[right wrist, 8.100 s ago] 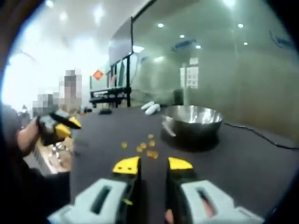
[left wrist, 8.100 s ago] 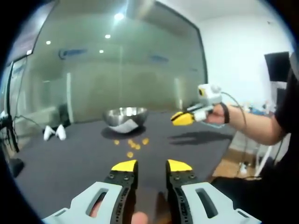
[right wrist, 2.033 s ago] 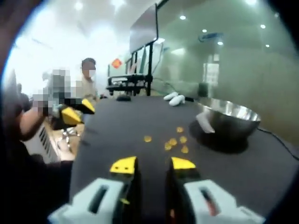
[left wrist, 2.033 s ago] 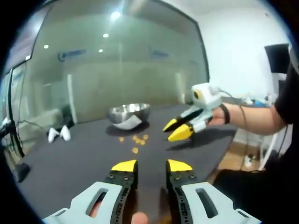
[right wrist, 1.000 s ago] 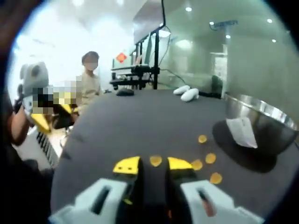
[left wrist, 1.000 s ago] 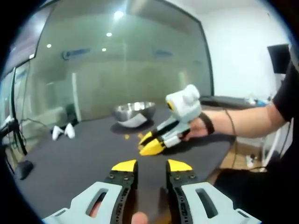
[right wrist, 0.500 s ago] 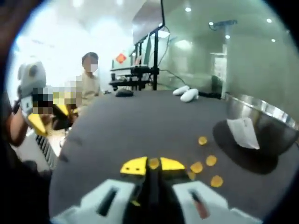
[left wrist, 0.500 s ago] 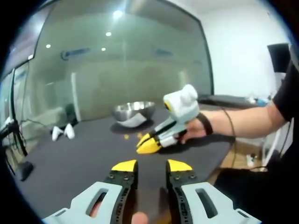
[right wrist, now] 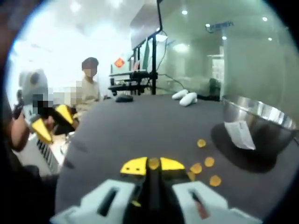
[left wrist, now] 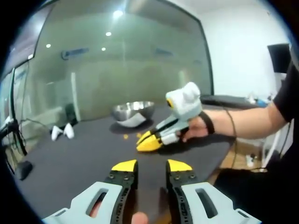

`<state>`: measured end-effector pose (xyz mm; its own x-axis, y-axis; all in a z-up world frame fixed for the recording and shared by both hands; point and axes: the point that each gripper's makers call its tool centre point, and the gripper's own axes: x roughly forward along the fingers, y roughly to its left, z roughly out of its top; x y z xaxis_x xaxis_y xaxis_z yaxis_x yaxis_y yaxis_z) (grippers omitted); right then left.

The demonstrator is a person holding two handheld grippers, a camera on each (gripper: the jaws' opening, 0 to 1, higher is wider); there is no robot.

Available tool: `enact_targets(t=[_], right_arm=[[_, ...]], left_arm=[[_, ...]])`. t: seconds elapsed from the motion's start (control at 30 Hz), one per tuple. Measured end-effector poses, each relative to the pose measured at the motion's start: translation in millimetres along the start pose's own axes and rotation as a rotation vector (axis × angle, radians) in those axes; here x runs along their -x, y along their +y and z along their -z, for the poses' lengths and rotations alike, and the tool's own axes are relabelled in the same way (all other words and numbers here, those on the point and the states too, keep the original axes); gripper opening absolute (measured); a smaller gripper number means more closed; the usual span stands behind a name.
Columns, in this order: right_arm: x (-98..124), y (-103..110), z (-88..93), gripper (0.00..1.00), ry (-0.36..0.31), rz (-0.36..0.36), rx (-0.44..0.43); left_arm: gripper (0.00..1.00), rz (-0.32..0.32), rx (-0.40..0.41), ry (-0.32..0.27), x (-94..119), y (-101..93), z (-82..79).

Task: Pick up the QQ candy scattered on the table and place it into the stainless steel bowl on the table

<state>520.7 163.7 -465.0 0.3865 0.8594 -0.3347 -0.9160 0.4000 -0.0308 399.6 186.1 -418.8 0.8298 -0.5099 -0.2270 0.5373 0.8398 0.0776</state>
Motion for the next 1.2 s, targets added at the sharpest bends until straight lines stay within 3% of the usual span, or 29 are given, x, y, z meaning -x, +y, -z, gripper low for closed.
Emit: enact_targets(t=[0.33,0.67,0.77,0.97,1.1,1.2], right_arm=[[29.7,-24.1,-17.6,0.09,-0.023,0.083,-0.011],[69.2,-78.3,-27.9,0.09,-0.061,0.212,-0.016],[80.4,-94.2,-35.2,0.09,-0.094,0.232,-0.049],[97.2,-118.9,-62.0,0.1,-0.155,0.284,0.022],[100.3,-135.1,-75.3,0.1,-0.171,0.307,0.009],[98.3,-142.8,-82.6,0.1,-0.187,0.32,-0.05]], left_arm=[[0.25,0.0,0.006,-0.008,0.4,-0.8,-0.6],[0.25,0.011,0.011,-0.013,-2.5,-2.9,-1.2],[0.25,0.016,0.01,-0.008,-3.8,-4.3,0.0],[0.25,0.023,0.023,-0.018,-3.7,-3.1,-2.7],[0.25,0.02,0.024,-0.014,-4.2,-1.9,-1.2],[0.25,0.018,0.025,-0.015,-4.5,-1.4,-0.8]])
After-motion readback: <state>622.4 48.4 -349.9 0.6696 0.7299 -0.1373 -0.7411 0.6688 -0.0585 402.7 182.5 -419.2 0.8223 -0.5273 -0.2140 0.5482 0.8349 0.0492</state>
